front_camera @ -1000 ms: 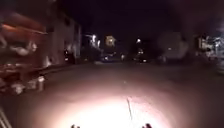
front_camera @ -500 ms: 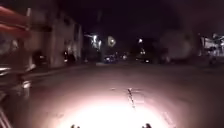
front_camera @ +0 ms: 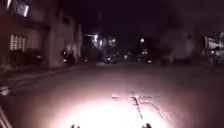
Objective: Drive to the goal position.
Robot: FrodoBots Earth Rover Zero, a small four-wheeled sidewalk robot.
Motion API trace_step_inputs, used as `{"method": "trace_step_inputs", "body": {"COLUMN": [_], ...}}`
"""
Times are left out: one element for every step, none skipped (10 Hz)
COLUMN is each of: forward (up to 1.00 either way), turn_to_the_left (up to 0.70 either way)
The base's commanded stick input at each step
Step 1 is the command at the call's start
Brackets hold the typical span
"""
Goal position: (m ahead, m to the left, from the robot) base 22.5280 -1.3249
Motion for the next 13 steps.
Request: {"method": "trace_step_inputs", "body": {"forward": [0.85,0.85,0.85,0.85,0.85,0.85,0.85,0.85,0.85,0.85,0.85,0.85,0.85], "turn_to_the_left": [0.0,0.0,0.0,0.0,0.0,0.0,0.0,0.0,0.0,0.0,0.0,-0.03,-0.08]}}
